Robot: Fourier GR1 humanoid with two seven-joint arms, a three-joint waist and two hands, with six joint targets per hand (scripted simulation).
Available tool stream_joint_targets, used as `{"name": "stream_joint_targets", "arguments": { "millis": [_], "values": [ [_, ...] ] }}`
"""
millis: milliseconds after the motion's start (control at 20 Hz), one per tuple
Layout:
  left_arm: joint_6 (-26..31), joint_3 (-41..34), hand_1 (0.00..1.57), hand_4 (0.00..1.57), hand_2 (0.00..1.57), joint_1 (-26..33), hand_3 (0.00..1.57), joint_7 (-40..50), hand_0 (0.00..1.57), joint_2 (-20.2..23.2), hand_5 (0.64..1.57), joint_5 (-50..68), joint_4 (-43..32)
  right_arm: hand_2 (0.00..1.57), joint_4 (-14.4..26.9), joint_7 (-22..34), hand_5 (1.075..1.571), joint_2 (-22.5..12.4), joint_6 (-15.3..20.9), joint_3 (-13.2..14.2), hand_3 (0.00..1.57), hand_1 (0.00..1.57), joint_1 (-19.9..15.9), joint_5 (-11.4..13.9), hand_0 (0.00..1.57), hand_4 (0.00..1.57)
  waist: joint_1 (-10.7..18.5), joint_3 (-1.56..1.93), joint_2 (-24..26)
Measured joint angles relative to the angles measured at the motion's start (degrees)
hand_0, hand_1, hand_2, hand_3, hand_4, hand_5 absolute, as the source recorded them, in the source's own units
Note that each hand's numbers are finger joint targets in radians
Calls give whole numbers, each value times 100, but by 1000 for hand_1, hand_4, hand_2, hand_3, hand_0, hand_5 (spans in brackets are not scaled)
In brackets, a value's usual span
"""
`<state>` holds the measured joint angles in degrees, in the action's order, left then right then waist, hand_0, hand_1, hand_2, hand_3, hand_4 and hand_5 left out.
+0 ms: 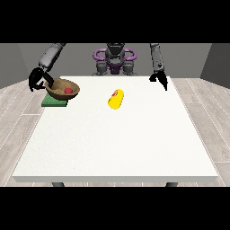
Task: Pick the cup and pour the ball into the bowl, then pick the bowl and place it on the pad
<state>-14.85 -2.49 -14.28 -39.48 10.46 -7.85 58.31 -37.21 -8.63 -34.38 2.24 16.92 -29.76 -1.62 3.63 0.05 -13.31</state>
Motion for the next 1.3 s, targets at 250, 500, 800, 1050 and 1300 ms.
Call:
{"name": "stream_joint_targets", "arguments": {
  "millis": [250, 500, 800, 1050, 1300],
  "values": [
    [-120, 70, 0, 1007, 0, -118, 0, -32, 0, -21, 1435, -78, 589, 1571, 581, -851, 1571, -539, -74, 282, 0, 1571, -85, 67, 1571, 1198, 165, 6, -701],
    [-133, 165, 0, 989, 0, 70, 0, 257, 0, 51, 1433, -141, 1409, 1571, 1231, -1171, 1548, -973, -464, 630, 0, 1571, -346, -124, 1571, 903, 229, 12, -1005],
    [-123, 212, 0, 996, 0, 419, 0, 295, 0, 34, 1436, -123, 1964, 770, 1721, -1009, 1557, -1100, -902, 1118, 346, 1134, -694, -625, 1134, 0, 224, 12, -1194],
    [-62, 270, 0, 965, 0, 498, 0, 394, 0, -6, 1416, -108, 2264, 74, 1890, -779, 1437, -1205, -1017, 974, 0, 0, -794, -491, 0, 0, 265, 5, -1340],
    [-76, 446, 0, 965, 0, 958, 0, 337, 0, -236, 1416, -90, 2527, 0, 2026, -577, 1326, -1507, -1440, 1042, 0, 0, -839, -580, 0, 124, 153, 5, -1219]
  ]
}}
